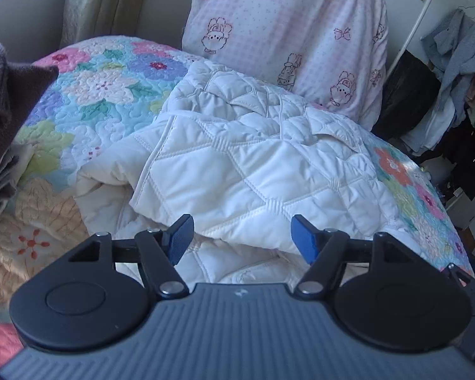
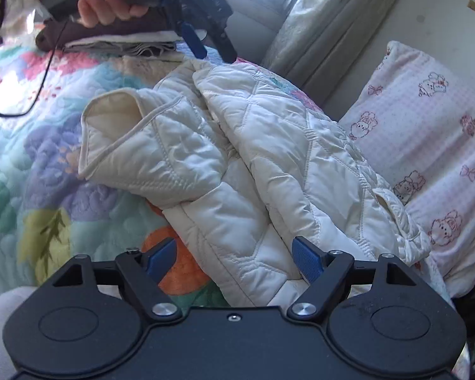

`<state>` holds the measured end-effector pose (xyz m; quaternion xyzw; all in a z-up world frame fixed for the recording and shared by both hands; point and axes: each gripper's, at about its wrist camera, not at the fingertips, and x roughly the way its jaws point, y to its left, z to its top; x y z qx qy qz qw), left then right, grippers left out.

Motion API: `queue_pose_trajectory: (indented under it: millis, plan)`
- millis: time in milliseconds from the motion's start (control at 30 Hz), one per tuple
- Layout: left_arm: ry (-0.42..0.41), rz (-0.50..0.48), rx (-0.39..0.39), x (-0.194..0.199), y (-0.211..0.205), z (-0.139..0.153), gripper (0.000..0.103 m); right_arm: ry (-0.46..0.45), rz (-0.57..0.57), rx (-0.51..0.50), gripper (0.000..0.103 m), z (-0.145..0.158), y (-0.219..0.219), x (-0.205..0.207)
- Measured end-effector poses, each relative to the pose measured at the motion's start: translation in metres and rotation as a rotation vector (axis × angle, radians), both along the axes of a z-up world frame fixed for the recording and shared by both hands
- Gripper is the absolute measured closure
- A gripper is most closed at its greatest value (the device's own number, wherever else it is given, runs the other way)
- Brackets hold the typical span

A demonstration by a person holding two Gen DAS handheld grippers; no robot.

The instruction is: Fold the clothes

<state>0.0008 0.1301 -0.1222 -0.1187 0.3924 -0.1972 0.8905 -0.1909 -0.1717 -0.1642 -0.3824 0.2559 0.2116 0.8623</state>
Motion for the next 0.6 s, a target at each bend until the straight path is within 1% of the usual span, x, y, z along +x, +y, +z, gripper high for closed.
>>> queue_pose_trajectory:
  millis: [100, 133, 167, 200, 233, 300, 367, 433, 500, 567, 600]
  plan:
    - [0.154, 0.075, 0.014, -0.001, 0.008, -0.026, 0.036, -0.086, 0.058, -0.160, 0.020, -0.021, 0.017, -0.005]
    - [0.216, 0.117, 0.047, -0.001, 0.014, -0.038, 0.036, -0.108, 0.065, -0.206, 0.019, -0.027, 0.022, -0.005]
    - [0.247, 0.134, 0.049, 0.000, 0.019, -0.044, 0.037, -0.131, 0.065, -0.246, 0.019, -0.032, 0.026, -0.004]
    - [0.279, 0.145, 0.009, 0.001, 0.028, -0.051, 0.037, -0.154, 0.064, -0.277, 0.019, -0.036, 0.029, -0.003]
    - [0.312, 0.147, -0.081, 0.002, 0.037, -0.057, 0.037, -0.181, 0.057, -0.306, 0.019, -0.039, 0.031, -0.002]
    - [0.369, 0.103, -0.285, 0.006, 0.045, -0.070, 0.036, -0.207, 0.040, -0.337, 0.016, -0.042, 0.032, 0.004]
    - [0.424, 0.090, -0.300, 0.011, 0.039, -0.081, 0.033, -0.215, 0.010, -0.326, 0.010, -0.039, 0.029, 0.012]
    - [0.423, 0.072, -0.207, 0.013, 0.027, -0.083, 0.033, -0.202, -0.021, -0.300, 0.008, -0.036, 0.026, 0.020]
    - [0.395, 0.059, -0.240, 0.012, 0.021, -0.080, 0.034, -0.196, -0.021, -0.309, 0.007, -0.038, 0.026, 0.025]
    - [0.348, 0.057, -0.251, 0.012, 0.019, -0.076, 0.036, -0.211, -0.010, -0.347, 0.007, -0.044, 0.028, 0.031]
    - [0.331, 0.062, -0.264, 0.013, 0.019, -0.075, 0.039, -0.216, -0.011, -0.361, 0.007, -0.046, 0.030, 0.036]
